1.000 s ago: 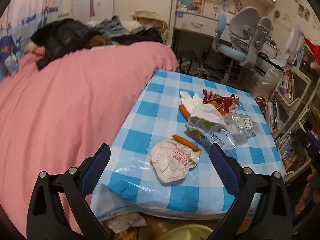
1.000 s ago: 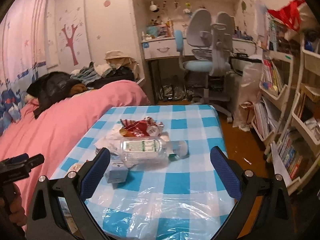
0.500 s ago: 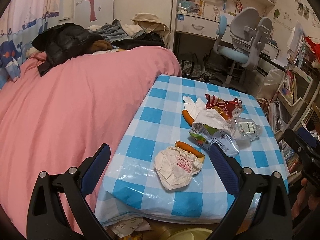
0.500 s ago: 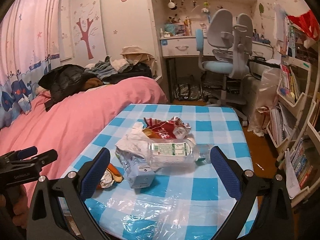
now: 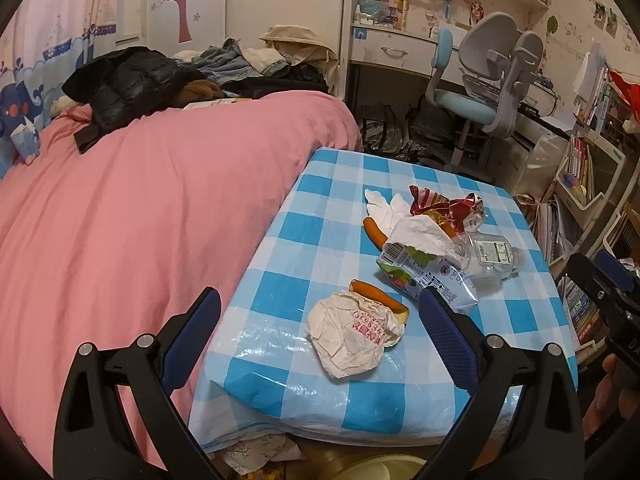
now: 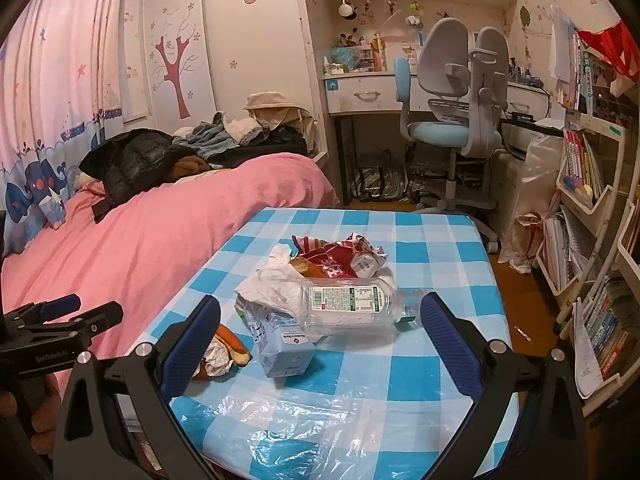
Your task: Collect trash
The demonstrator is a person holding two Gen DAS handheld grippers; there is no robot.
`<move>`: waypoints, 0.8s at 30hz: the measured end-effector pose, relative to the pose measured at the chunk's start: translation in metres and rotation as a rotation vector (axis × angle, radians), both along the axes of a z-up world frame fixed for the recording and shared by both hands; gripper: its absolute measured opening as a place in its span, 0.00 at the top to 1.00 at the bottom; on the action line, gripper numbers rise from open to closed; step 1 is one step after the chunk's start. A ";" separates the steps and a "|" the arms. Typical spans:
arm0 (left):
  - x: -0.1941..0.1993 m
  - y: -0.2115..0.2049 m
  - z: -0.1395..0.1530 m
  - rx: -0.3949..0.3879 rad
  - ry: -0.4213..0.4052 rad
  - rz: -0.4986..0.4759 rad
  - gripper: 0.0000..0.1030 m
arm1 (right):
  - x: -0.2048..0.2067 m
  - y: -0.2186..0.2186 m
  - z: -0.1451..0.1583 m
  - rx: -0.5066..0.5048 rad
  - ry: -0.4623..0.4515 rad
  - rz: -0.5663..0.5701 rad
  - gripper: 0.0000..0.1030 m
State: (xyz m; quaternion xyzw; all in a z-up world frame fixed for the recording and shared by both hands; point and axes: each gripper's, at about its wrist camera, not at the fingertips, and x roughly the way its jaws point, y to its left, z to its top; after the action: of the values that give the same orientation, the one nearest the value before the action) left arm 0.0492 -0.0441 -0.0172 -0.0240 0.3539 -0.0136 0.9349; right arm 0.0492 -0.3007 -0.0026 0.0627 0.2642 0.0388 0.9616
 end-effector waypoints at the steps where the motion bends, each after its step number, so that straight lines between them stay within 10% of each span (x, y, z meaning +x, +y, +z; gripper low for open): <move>1: 0.000 0.000 0.000 0.001 0.000 -0.001 0.07 | 0.000 0.000 0.000 -0.001 -0.001 0.000 0.07; 24: -0.003 -0.002 0.003 0.001 -0.005 -0.007 0.07 | 0.001 0.007 -0.002 -0.072 -0.006 -0.005 0.07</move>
State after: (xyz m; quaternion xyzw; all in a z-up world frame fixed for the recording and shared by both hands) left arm 0.0465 -0.0465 -0.0141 -0.0220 0.3515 -0.0166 0.9358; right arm 0.0500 -0.2940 -0.0046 0.0285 0.2626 0.0270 0.9641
